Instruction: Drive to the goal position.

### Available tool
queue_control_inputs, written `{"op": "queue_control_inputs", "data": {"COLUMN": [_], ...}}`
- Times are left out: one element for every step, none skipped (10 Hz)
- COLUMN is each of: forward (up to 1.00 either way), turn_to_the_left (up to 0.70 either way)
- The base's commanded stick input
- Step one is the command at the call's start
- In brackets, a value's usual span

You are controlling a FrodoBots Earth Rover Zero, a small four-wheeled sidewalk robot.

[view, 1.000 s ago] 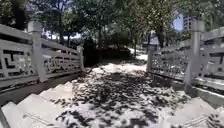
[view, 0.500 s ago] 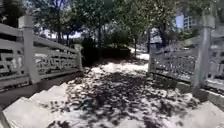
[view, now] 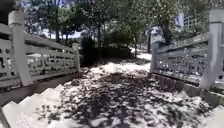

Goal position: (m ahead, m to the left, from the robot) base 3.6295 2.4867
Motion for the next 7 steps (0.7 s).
{"op": "queue_control_inputs", "data": {"forward": [0.45, 0.45, 0.45, 0.45, 0.45, 0.45, 0.45], "turn_to_the_left": [0.0, 0.0, 0.0, 0.0, 0.0, 0.0, 0.0]}}
